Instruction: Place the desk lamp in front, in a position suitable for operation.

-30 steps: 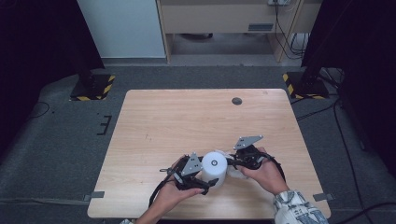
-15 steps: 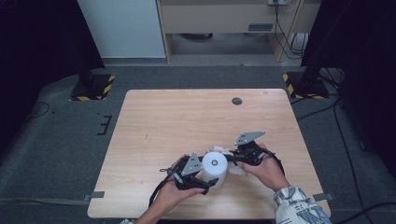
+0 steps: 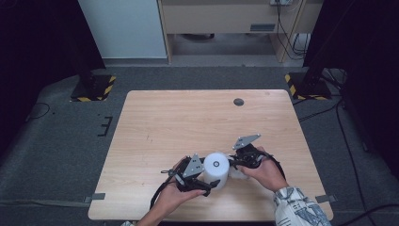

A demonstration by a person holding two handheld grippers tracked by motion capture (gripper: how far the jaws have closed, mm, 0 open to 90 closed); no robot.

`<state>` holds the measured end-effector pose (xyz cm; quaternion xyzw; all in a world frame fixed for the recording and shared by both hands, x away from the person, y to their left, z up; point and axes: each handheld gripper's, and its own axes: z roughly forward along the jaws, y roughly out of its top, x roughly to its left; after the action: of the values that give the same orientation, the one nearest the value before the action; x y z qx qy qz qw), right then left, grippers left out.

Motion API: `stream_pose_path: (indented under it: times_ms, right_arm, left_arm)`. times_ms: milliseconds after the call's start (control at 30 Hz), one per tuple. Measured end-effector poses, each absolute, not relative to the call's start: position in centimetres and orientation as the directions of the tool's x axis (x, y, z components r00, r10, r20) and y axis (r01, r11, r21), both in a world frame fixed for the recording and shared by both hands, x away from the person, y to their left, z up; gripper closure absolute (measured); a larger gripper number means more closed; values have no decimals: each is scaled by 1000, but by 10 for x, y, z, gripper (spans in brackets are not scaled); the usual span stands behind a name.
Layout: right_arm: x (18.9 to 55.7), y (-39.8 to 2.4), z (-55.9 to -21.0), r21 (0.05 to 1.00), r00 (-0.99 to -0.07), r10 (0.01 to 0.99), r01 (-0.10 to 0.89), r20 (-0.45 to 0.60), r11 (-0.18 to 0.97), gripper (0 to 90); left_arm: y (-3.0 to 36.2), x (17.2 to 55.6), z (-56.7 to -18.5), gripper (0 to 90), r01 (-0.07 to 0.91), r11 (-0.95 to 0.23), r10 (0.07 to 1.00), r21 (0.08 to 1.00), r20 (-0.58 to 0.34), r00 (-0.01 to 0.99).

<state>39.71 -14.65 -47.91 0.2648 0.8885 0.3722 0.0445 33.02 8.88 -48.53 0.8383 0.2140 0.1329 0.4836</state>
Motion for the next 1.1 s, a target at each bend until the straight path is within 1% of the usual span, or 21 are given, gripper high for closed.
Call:
stream_pose_path:
  times_ms: [133,233,400,600,833,1100]
  right_arm:
    - [393,-151,-485,670,-854,506,444,116,596,786]
    - [391,-155,-483,681,-853,510,440,113,586,786]
    - [385,-165,-470,720,-853,512,420,105,552,787]
    - [382,-172,-452,780,-856,504,390,112,489,787]
    - [385,-166,-468,733,-867,489,390,89,557,789]
    - [385,-164,-488,698,-866,491,413,100,586,789]
  left_arm:
    - [89,330,-485,103,227,-442,488,868,20,873]
    - [90,330,-485,112,225,-439,491,870,23,871]
    - [91,332,-485,134,227,-436,494,871,21,869]
    - [91,332,-485,136,227,-436,495,871,22,869]
    - [91,332,-485,137,226,-438,494,870,23,869]
    - [91,332,-485,137,225,-439,494,870,24,869]
